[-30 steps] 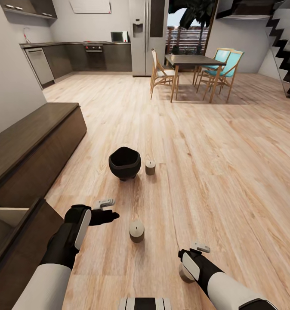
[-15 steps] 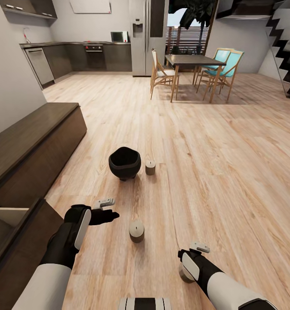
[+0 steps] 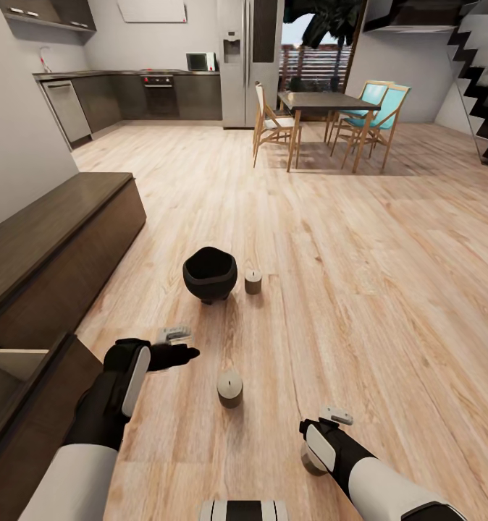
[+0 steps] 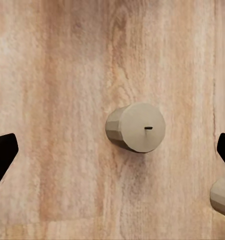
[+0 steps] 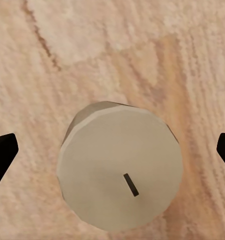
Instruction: Place each of the two pumpkins and all three candles from the living room inside a cabinet in the living room (use any cabinet), then make sure every cabinet is closed, and position the cauldron so it is next to a table in the living room.
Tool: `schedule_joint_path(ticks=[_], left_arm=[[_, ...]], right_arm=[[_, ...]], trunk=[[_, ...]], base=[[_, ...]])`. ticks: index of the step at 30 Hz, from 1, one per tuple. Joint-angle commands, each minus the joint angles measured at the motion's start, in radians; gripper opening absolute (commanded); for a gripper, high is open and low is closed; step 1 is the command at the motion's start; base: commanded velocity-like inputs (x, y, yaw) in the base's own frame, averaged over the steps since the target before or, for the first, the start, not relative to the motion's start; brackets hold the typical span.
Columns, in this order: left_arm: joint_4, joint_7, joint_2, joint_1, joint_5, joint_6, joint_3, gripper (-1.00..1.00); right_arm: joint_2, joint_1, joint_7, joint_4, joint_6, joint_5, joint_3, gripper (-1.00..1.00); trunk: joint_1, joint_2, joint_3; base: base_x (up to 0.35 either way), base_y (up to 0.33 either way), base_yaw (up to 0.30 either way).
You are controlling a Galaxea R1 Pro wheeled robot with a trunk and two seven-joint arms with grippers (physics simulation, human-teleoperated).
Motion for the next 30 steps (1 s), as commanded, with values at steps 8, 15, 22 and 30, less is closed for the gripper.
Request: schedule_joint_path(ticks=[8,15,22,30], left_arm=[[-0.050,-0.001,-0.001,0.000,0.004,0.005,0.001,1.00],[-0.101,-0.001,-0.001,0.002,0.005,0.005,0.001,1.00],[-0.132,-0.001,-0.001,0.004,0.024,0.005,0.001,1.00],[-0.165,-0.001,0.000,0.006,0.032,0.005,0.000,1.00]], right_arm=[[0.000,0.000,-0.007,-0.002,0.007,-0.005,0.008,1.00],[0.001,0.000,-0.007,-0.002,0.007,-0.004,0.008,1.00],[0.001,0.000,-0.007,-0.002,0.007,-0.004,0.008,1.00],[0.001,0.000,-0.007,-0.001,0.007,-0.004,0.008,1.00]], trunk=[[0.000,0.000,-0.001],[0.000,0.000,-0.001],[0.000,0.000,-0.001],[0.003,-0.002,-0.028]], base=[[0.000,0.000,0.000],[0.000,0.000,0.000],[0.000,0.000,0.000],[0.000,0.000,0.000]])
